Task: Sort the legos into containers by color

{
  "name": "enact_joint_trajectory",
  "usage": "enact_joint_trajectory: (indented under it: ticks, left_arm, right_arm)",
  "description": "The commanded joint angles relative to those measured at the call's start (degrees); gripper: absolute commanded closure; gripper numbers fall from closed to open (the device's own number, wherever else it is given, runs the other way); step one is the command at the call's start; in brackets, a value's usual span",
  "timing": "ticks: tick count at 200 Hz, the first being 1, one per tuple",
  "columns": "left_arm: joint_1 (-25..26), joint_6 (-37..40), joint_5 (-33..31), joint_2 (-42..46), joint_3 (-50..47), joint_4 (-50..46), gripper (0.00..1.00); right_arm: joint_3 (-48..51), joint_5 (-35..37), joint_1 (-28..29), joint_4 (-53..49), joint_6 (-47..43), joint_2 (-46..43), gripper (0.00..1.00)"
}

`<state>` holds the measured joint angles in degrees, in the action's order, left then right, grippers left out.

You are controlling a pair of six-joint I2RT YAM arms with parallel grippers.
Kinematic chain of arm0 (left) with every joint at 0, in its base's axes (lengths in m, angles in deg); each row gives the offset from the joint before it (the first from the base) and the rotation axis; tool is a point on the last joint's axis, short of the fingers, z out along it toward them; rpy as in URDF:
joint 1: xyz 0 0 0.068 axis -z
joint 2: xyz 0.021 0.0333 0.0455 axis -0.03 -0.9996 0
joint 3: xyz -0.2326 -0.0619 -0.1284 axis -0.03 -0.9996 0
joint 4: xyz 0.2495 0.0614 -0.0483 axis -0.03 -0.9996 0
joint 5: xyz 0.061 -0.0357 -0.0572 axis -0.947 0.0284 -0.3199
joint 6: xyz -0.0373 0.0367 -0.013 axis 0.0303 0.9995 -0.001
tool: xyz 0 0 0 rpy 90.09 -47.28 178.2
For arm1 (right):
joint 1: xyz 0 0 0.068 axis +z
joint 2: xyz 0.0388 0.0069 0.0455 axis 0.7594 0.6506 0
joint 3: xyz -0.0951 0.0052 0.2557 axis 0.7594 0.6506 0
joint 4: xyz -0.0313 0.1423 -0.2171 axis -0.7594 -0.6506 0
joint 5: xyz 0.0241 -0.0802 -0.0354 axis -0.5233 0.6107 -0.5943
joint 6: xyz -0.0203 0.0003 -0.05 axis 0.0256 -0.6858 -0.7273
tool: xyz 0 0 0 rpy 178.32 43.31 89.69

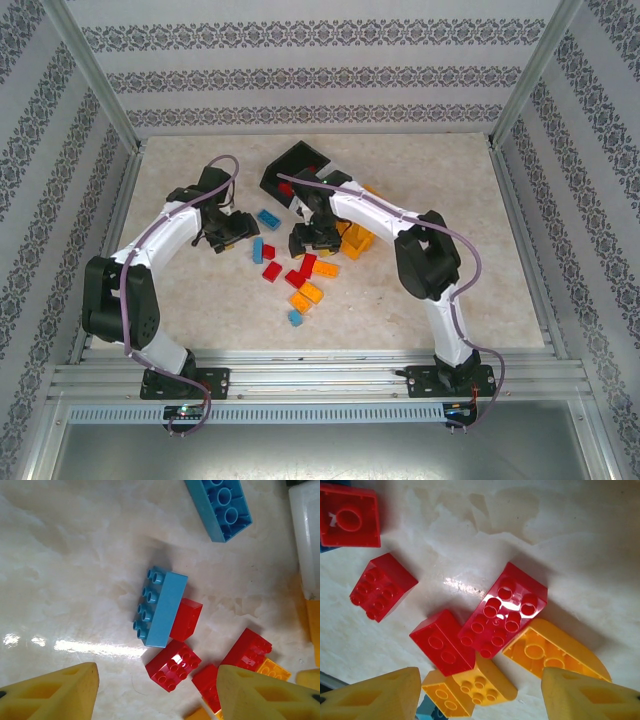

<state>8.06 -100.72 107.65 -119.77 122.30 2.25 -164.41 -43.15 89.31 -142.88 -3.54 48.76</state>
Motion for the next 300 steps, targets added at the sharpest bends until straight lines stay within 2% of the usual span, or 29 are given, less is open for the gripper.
enact_joint_trajectory:
  ticks: [1,126,183,192,230,275,300]
  left_arm:
    - [-1.6,1.5,2.3,0.7,0.1,1.3,0.36]
    - [-7.9,8.8,9.6,8.3,-8.7,1.6,0.35]
    - [-8.1,9.2,12.3,8.3,-10.5,3.2,0.35]
    - [-8.1,8.9,12.2,8.0,-10.8,3.9,0.35]
    - [-8.1,6.7,13.2,8.7,-11.9,5.6,0.34]
    - [-8.0,7.4,13.8,8.0,-12.3,5.9,0.34]
    - [-8.0,6.5,14.8,8.8,-12.3,6.9,0.34]
  right_arm:
    - [-1.5,2.0,0.7,-2.3,2.8,2.3,0.34]
    - [-4.3,9.2,3.7,-2.6,8.0,8.2,0.33]
    - [-5.3,12.3,5.7,-3.6,11.0,10.2,0.37]
    - [-5.1,12.4,5.6,-3.5,11.2,10.6,0.39]
    - [-3.2,14.6,5.8,-2.1,10.6,8.0,0.6]
    - [-1.8,16.2,5.6,1.6,10.5,1.2,0.67]
    - [-6.5,15.7,3.8,0.5,10.0,-1.2,0.67]
